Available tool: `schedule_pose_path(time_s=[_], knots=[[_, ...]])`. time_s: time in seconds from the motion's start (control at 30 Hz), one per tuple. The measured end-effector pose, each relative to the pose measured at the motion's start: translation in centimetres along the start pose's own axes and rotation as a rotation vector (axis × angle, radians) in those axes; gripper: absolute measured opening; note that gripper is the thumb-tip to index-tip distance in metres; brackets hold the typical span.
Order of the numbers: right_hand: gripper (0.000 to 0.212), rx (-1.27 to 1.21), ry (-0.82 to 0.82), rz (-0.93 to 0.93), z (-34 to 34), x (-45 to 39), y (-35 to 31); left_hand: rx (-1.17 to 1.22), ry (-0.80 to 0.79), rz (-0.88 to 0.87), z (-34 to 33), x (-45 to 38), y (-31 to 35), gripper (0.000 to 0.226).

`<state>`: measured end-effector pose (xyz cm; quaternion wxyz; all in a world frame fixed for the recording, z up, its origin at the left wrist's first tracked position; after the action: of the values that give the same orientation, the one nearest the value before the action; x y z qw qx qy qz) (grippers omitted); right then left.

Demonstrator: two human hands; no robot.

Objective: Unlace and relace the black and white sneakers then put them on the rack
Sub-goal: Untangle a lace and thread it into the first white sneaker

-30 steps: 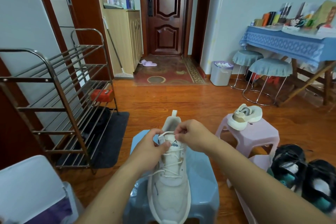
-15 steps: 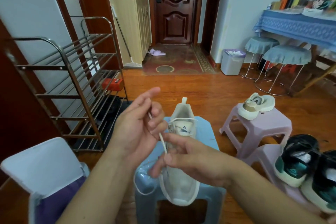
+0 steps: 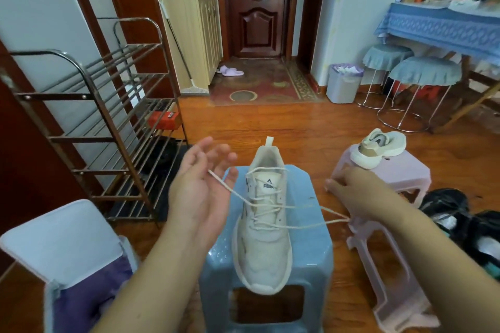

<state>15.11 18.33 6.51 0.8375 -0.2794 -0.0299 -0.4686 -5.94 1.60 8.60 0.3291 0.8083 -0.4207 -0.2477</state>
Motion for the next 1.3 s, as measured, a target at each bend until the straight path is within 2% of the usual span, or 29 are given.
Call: schedule_pose_path(time_s=[0.07, 0.13, 0.2, 0.3, 0.33, 0.37, 0.4, 0.47, 0.5, 0.53, 0.6, 0.7, 0.87, 1.0, 1.1, 1.3], knots=[[0.023, -0.351, 0.001, 0.293, -0.2, 2.3, -3.1, -0.136, -0.091, 0.067, -2.5, 1.3, -1.8, 0.026], [0.021, -0.736, -0.193, 0.490, -1.5, 4.5, -6.5, -0.236, -0.152, 0.099, -4.3, 2.3, -3.7, 0.032], [0.016, -0.913, -0.241, 0.545, -3.9, 4.7, -7.7, -0.245, -0.154, 0.082, -5.2, 2.8, -5.3, 0.029], [0.002, -0.964, -0.210, 0.498, -5.4, 3.8, -7.1, -0.247, -0.150, 0.132, -5.2, 2.7, -6.7, 0.034], [0.005, -0.971, -0.223, 0.464, -5.0, 3.5, -6.5, -0.292, -0.178, 0.148, -4.9, 2.5, -6.7, 0.033], [0.008, -0.940, -0.215, 0.419, -4.4, 3.1, -5.6, -0.390, -0.194, 0.148, -4.4, 2.2, -6.6, 0.032], [0.010, -0.806, -0.155, 0.351, -3.5, 2.6, -4.4, -0.560, -0.185, 0.122, -3.6, 1.7, -6.2, 0.029], [0.012, -0.278, 0.037, 0.195, -1.8, 1.9, -2.0, -1.098, -0.137, 0.069, -1.6, 0.9, -5.0, 0.022], [0.013, -0.133, 0.063, 0.152, -1.7, 1.7, -1.3, -1.342, -0.149, 0.094, -0.8, 0.7, -4.7, 0.019], [0.012, -0.093, 0.035, 0.143, -2.0, 1.7, -1.2, -1.489, -0.180, 0.163, -0.2, 0.6, -4.7, 0.019], [0.011, -0.131, -0.047, 0.160, -3.7, 1.9, -1.8, -1.616, -0.248, 0.319, 0.3, 1.1, -5.4, 0.019], [0.013, -0.112, 0.005, 0.180, -6.0, 2.0, -2.8, -1.838, -0.305, 0.336, -0.3, 1.9, -6.5, 0.022], [0.012, -0.232, 0.020, 0.150, -7.8, 2.0, -2.7, -1.895, -0.257, 0.303, -0.4, 2.1, -7.2, 0.022], [0.013, -0.242, 0.055, 0.113, -8.4, 2.3, -2.8, -1.713, -0.190, 0.337, -0.1, 2.2, -7.6, 0.020], [0.015, -0.290, 0.118, 0.053, -8.9, 2.6, -3.0, -1.529, -0.173, 0.344, 0.1, 2.4, -7.8, 0.034], [0.014, -0.286, 0.197, 0.014, -9.6, 3.4, -3.5, -1.525, -0.153, 0.348, 0.1, 2.4, -8.2, 0.033]])
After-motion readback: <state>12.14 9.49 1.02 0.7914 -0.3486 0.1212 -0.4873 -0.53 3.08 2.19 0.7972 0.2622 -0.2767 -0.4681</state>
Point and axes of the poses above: each hand's wrist, its own x-axis away from the middle knuckle, its own z-axis out of the back of the hand, y = z × x, the point moved 3 cm from there along -x, towards the middle knuckle, and after that the axes turned 13 degrees about -y, right-handed, at the moved point
